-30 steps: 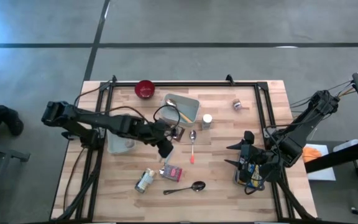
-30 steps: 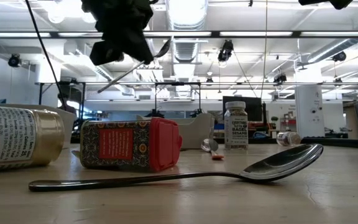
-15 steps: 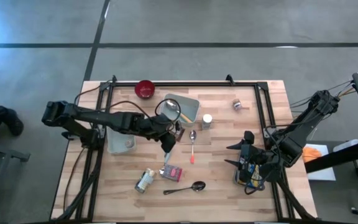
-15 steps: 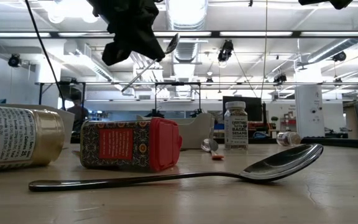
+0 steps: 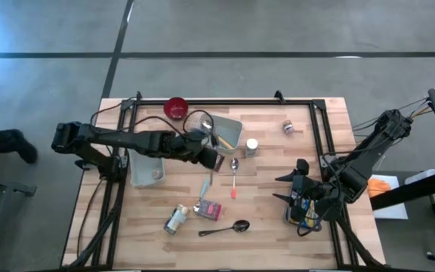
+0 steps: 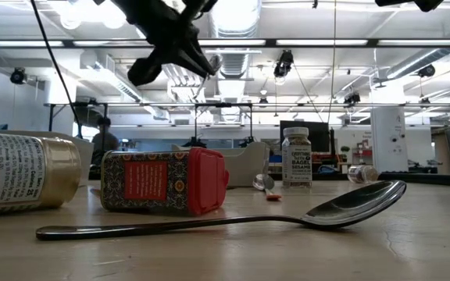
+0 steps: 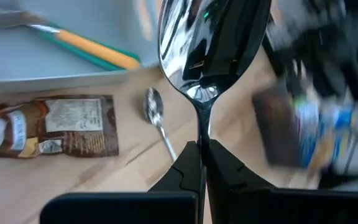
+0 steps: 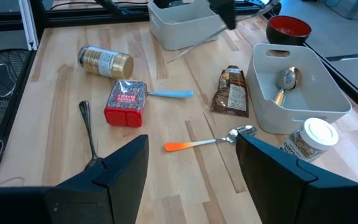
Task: Pick & Place Food Item
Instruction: Put the silver spoon into the right gray bin
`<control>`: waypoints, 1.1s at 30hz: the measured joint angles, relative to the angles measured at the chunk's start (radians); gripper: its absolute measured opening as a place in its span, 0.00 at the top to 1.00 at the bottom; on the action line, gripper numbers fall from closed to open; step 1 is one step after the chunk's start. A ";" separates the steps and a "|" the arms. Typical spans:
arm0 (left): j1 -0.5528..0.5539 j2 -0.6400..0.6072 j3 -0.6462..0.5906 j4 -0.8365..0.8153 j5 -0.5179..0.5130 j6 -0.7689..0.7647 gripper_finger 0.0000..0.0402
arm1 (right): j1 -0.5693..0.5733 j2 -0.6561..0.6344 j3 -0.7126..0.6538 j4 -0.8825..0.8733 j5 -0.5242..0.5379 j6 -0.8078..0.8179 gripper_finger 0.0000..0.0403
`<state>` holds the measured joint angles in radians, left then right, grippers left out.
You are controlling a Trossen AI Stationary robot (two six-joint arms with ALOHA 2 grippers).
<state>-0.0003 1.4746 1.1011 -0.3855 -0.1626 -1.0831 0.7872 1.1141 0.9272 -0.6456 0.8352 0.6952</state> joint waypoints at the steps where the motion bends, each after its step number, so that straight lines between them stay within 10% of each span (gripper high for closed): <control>1: 0.003 0.000 0.000 0.000 -0.021 -0.052 1.00 | 0.000 0.000 0.000 0.000 0.000 0.000 0.40; 14: 0.010 0.000 0.000 -0.011 -0.216 -0.658 1.00 | 0.000 0.000 0.000 0.000 0.000 0.000 0.40; 24: 0.049 0.009 0.000 0.047 -0.309 -0.578 1.00 | 0.000 0.000 0.000 0.000 0.000 0.000 0.40; 33: 0.152 0.025 0.000 0.131 -0.189 -0.518 1.00 | 0.000 0.000 0.000 0.001 0.000 0.000 0.40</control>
<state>0.1521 1.4992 1.1011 -0.2550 -0.3519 -1.6011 0.7872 1.1141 0.9272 -0.6451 0.8351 0.6952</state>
